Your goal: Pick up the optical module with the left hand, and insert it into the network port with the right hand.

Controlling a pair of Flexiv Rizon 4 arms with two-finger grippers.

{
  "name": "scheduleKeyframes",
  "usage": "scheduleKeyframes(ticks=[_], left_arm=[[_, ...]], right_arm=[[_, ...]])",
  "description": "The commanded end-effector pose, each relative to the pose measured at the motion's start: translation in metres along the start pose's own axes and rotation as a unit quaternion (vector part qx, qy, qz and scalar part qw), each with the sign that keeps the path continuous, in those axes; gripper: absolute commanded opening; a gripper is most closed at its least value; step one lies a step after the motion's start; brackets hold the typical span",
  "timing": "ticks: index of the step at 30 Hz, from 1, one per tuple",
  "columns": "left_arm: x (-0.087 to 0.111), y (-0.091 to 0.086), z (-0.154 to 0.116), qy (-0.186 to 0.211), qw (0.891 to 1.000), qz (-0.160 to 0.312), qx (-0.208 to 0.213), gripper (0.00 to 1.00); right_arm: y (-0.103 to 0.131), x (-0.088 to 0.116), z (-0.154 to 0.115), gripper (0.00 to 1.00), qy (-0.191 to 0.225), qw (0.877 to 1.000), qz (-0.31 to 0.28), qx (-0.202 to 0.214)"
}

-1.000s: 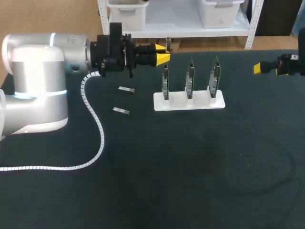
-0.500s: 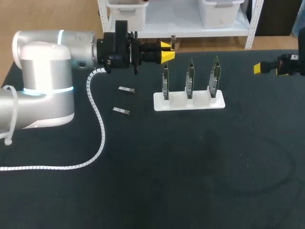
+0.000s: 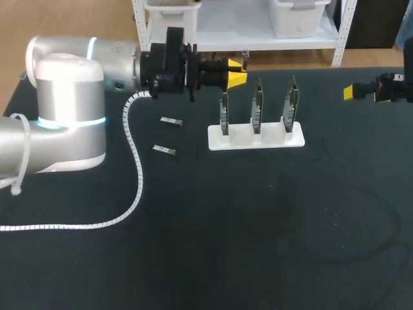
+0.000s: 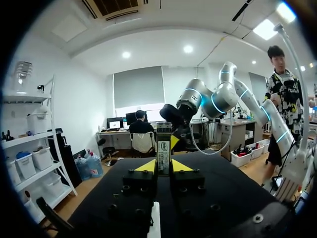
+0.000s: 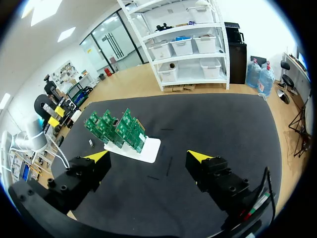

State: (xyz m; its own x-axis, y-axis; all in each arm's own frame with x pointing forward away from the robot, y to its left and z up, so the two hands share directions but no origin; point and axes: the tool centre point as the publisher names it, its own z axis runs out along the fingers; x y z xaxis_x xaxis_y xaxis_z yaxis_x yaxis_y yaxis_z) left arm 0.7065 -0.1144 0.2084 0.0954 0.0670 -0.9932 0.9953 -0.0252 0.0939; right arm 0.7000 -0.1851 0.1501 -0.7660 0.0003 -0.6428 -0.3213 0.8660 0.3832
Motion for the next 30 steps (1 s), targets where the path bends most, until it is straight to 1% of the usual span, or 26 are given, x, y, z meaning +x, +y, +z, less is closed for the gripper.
scheduleKeyframes(ticks=[1,12,30], left_arm=[[0.002,-0.012,-0.001,-0.003,1.0,-0.002,-0.016,0.0],[0.001,-0.017,-0.017,0.004,0.999,0.002,-0.033,0.0],[0.001,-0.016,-0.01,-0.003,1.0,0.01,-0.018,0.0]], right_arm=[[0.0,0.0,0.0,1.0,0.0,1.0,0.0,0.0],[0.0,0.0,0.0,1.0,0.0,1.0,0.0,0.0],[0.0,0.0,0.0,1.0,0.0,1.0,0.0,0.0]])
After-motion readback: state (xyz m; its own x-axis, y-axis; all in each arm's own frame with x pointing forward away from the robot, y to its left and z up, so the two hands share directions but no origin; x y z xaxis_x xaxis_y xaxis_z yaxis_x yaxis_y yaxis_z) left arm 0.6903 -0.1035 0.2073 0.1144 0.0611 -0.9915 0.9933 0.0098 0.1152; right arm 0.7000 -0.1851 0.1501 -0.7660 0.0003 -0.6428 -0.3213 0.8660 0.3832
